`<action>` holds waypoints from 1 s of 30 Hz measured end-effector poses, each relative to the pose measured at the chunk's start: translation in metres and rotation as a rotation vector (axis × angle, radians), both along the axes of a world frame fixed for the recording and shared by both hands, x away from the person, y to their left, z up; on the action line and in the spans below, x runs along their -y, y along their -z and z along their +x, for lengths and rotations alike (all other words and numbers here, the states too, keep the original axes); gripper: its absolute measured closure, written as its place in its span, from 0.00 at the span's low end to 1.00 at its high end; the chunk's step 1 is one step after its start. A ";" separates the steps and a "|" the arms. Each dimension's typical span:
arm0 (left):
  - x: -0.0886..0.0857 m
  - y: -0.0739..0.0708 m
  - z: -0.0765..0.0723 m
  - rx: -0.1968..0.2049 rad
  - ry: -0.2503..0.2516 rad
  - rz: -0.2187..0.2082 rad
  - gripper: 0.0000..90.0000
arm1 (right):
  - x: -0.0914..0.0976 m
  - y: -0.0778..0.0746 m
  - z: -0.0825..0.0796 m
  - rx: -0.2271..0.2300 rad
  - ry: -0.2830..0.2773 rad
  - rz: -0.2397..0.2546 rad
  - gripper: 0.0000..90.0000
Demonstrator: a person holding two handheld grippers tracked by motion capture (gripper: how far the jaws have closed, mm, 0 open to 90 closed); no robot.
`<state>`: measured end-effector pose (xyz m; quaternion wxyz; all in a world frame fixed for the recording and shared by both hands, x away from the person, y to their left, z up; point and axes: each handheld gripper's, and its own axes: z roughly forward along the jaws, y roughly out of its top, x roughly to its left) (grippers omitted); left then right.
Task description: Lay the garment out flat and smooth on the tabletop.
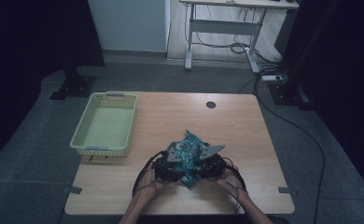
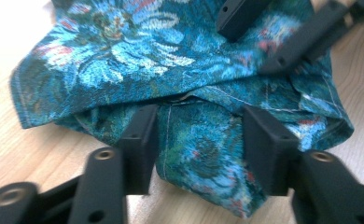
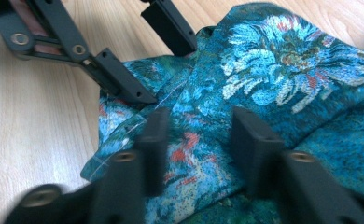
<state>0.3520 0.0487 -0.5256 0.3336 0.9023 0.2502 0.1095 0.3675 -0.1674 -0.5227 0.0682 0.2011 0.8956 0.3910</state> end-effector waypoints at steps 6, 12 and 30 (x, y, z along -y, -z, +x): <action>0.006 0.000 0.000 -0.022 0.027 0.010 0.94 | 0.007 -0.002 -0.001 -0.014 -0.001 0.003 0.95; 0.002 -0.011 0.003 0.005 -0.004 -0.006 0.99 | 0.028 -0.017 0.000 -0.006 0.037 0.051 0.96; -0.037 -0.061 0.020 0.136 -0.141 -0.043 0.99 | 0.112 -0.060 0.002 0.097 0.223 0.104 0.96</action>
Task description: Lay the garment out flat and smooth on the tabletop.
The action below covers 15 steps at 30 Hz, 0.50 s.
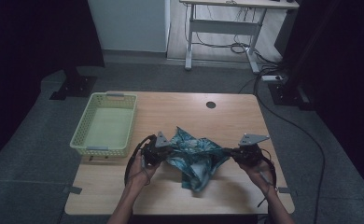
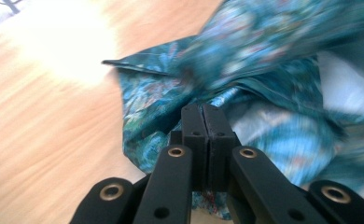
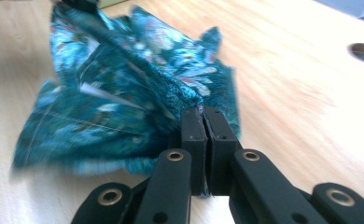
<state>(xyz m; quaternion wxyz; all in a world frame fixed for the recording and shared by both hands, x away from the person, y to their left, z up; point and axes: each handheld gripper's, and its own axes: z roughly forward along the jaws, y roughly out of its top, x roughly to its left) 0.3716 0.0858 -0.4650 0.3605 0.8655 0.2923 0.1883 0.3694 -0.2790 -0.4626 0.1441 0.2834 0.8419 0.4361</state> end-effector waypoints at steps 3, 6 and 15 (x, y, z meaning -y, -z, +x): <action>-0.012 -0.007 0.004 0.015 -0.033 0.000 0.99 | 0.014 -0.004 0.001 0.008 0.032 -0.004 0.96; -0.021 -0.010 0.006 0.024 -0.058 -0.010 0.99 | 0.027 -0.007 0.002 0.011 0.068 -0.004 0.96; -0.046 -0.010 0.003 0.021 -0.126 -0.015 0.99 | 0.066 0.000 0.010 -0.014 0.186 0.019 0.96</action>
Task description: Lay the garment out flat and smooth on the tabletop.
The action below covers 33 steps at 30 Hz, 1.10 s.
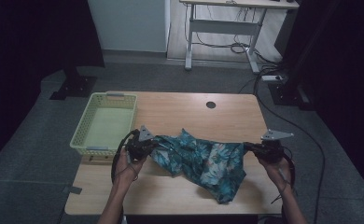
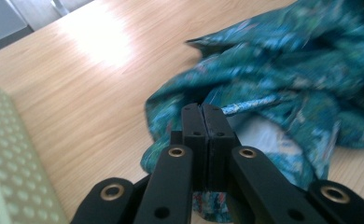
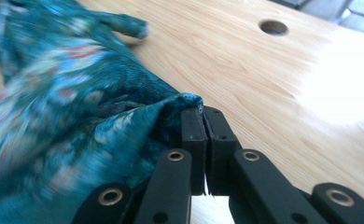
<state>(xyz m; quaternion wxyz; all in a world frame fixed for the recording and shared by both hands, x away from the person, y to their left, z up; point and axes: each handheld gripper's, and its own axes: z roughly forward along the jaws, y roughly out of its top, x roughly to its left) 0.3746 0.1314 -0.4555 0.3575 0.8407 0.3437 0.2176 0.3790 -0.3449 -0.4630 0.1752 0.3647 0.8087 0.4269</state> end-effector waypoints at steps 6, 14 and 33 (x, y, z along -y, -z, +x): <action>0.003 0.025 0.004 -0.077 -0.024 0.057 0.98 | 0.010 0.027 0.013 -0.079 0.028 0.033 0.91; 0.010 0.014 0.000 -0.043 -0.015 0.028 0.54 | 0.014 0.020 0.010 -0.055 0.046 0.010 0.58; 0.053 0.067 -0.015 -0.150 0.160 0.021 0.30 | -0.057 0.050 0.015 -0.102 -0.121 0.003 0.39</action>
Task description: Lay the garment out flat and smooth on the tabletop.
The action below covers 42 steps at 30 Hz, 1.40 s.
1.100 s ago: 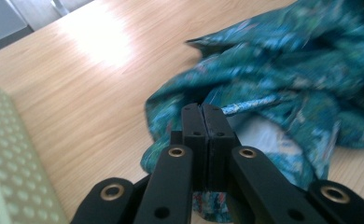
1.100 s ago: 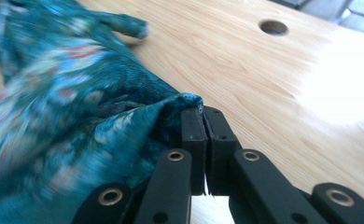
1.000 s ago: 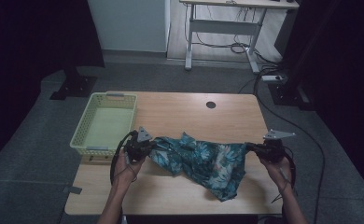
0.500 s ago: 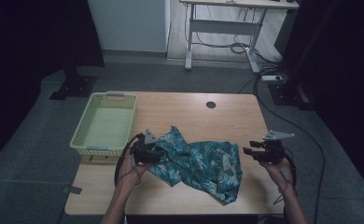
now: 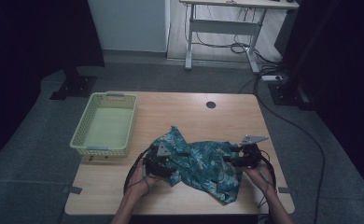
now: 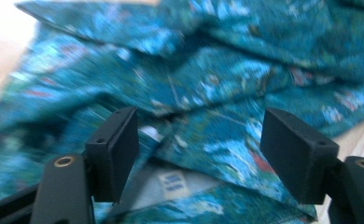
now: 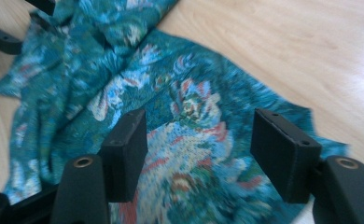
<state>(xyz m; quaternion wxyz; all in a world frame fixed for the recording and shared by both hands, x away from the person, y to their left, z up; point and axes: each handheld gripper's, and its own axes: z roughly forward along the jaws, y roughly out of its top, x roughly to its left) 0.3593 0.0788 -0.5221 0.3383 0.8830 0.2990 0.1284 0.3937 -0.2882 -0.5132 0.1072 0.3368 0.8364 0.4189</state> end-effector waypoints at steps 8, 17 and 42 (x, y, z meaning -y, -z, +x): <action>0.001 0.020 -0.005 0.024 0.003 0.014 0.28 | -0.001 0.038 0.005 -0.001 0.002 -0.084 0.38; -0.014 0.020 0.018 0.006 -0.065 0.028 0.29 | 0.003 0.037 -0.021 -0.016 0.002 -0.091 0.38; 0.026 0.022 -0.001 0.031 -0.035 0.032 0.26 | 0.005 0.037 0.026 0.038 0.197 -0.167 0.22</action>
